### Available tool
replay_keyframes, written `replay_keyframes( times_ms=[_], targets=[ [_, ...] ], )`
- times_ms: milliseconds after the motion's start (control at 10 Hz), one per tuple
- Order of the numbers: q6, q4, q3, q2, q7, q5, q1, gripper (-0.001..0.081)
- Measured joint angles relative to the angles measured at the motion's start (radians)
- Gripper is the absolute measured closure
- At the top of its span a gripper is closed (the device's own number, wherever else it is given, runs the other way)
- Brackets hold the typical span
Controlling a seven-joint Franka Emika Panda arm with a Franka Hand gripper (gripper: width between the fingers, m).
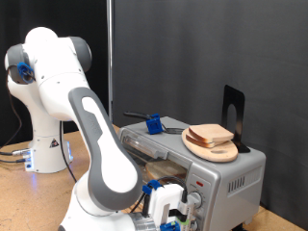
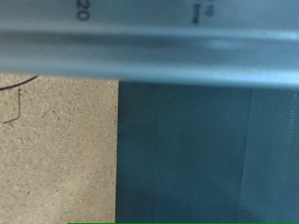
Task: Make a piece of toast with the oven
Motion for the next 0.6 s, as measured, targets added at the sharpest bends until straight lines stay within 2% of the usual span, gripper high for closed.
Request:
replay_keyframes(
  times_ms=[100, 200, 400, 600],
  targets=[
    [0.007, -0.007, 0.0, -0.002, 0.0, 0.002, -0.001, 0.0572],
    [0.011, -0.01, 0.0, -0.005, -0.002, 0.003, -0.001, 0.0713],
    [0.017, -0.015, 0.001, -0.007, -0.026, 0.009, -0.001, 0.0713],
    [0.027, -0.041, 0.003, -0.018, -0.186, 0.053, -0.004, 0.0713]
  ],
)
